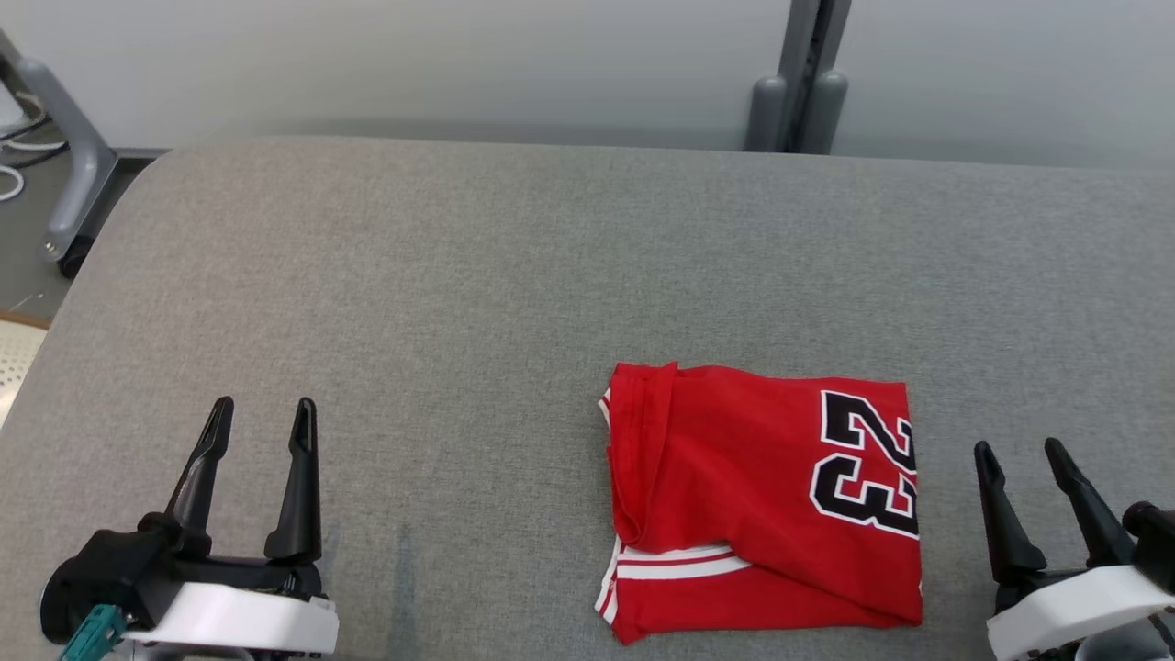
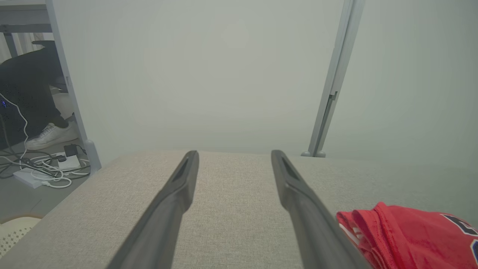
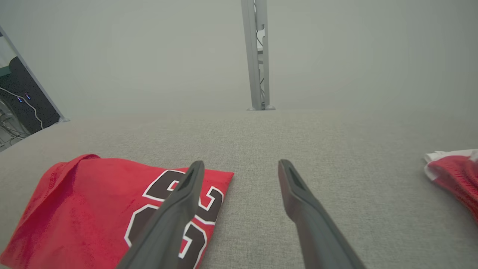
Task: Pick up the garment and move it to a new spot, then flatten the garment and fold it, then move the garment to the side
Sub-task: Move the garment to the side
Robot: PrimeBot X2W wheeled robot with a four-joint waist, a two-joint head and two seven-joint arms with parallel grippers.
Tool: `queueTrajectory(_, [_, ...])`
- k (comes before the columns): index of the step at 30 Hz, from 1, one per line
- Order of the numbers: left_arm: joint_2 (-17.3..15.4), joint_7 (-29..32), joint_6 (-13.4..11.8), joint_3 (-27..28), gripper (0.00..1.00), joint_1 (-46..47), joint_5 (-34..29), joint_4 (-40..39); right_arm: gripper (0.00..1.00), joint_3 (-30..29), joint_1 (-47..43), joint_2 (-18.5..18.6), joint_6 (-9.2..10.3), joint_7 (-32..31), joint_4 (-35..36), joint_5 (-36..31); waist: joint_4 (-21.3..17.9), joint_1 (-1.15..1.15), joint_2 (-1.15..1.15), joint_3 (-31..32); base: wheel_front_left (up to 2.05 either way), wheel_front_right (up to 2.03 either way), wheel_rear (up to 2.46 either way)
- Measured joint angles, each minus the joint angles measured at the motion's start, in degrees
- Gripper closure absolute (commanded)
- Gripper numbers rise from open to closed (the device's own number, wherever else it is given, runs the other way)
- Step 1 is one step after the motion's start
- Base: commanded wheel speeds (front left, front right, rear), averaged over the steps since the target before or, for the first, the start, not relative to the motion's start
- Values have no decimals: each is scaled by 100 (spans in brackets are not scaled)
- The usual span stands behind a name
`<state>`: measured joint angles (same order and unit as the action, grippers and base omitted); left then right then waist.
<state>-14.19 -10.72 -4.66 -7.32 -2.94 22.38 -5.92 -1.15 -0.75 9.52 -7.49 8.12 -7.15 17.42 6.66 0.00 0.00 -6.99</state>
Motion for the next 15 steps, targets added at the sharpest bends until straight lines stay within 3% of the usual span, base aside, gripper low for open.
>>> queueTrajectory(8, [89, -175, 57, -124, 0, 345, -12, 136, 0, 675, 485, 190, 0, -63, -1166, 502, 356, 0, 0, -403, 0, 0, 0])
queueTrajectory(15, [169, -292, 107, -120, 0, 438, -8, 286, 0, 1215, 805, 423, 0, -355, -1804, 1094, 438, 0, 0, -510, 0, 0, 0])
